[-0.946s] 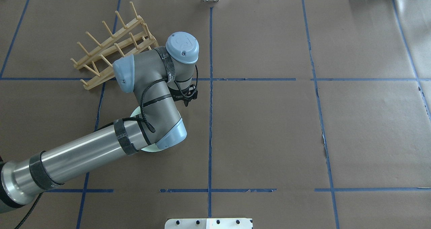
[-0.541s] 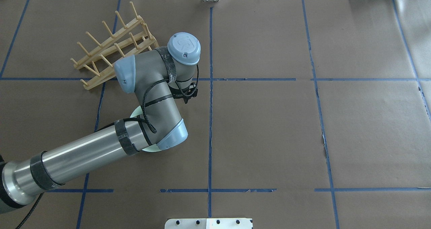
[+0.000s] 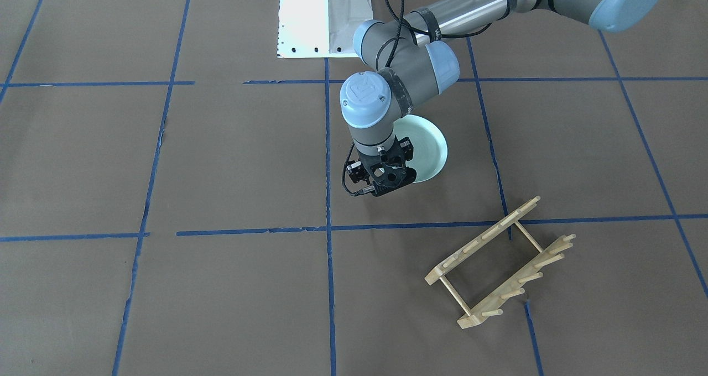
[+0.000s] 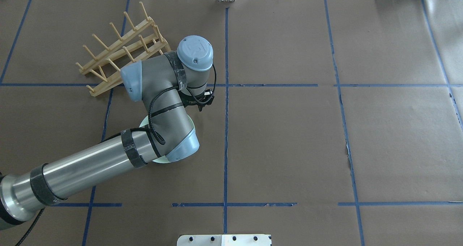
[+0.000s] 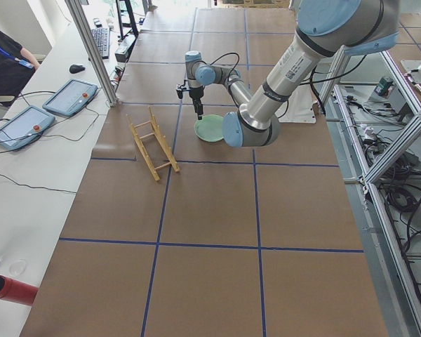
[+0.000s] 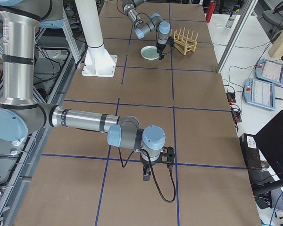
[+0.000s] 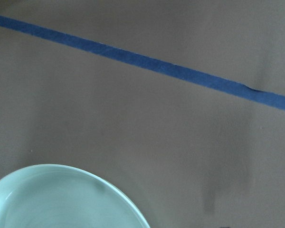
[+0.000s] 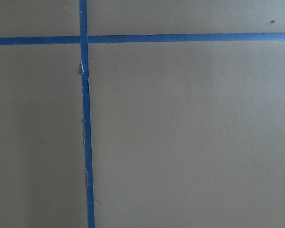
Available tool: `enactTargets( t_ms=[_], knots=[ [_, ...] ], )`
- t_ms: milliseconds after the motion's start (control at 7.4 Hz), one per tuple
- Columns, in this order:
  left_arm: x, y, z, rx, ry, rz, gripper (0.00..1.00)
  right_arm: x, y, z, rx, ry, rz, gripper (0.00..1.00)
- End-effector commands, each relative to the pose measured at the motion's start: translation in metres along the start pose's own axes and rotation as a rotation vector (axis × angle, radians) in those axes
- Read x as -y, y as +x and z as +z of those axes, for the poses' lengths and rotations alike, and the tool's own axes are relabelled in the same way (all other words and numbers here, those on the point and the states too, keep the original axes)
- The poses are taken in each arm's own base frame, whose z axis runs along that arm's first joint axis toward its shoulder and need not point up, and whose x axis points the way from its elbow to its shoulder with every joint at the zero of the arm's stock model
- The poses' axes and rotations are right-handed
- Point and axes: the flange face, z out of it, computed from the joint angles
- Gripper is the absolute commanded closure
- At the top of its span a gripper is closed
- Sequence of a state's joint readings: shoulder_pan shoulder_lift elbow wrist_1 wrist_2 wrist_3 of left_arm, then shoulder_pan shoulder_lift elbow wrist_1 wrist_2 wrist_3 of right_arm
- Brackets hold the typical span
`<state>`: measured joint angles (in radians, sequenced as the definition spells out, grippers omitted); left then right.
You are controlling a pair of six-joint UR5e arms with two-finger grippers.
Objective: Place plate on rack
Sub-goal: 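Close the left gripper on the plate rim farthest from the robot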
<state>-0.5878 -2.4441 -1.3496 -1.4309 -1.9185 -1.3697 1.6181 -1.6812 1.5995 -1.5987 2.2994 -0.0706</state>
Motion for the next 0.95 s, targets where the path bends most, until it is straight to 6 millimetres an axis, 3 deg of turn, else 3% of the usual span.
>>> enactTargets(
  t_ms=[0,270,541,676,811],
  knots=[
    [-0.008,-0.002,0.009,0.006,-0.009,-0.001,0.43,0.0,-0.001,0.0,0.0,0.0,-0.001,0.0],
    [-0.014,0.0,0.012,0.011,-0.017,0.004,0.46,0.0,0.0,0.0,0.0,0.001,0.0,0.0],
    [-0.019,-0.004,0.02,0.021,-0.027,-0.005,0.71,0.0,-0.001,0.0,0.0,0.0,-0.001,0.0],
    [-0.019,-0.005,0.021,0.028,-0.033,-0.015,0.96,0.0,-0.001,0.0,0.0,0.0,-0.001,0.0],
    [-0.024,-0.004,0.019,0.015,-0.091,-0.02,1.0,0.0,-0.001,0.0,0.0,0.0,-0.001,0.0]
  ],
)
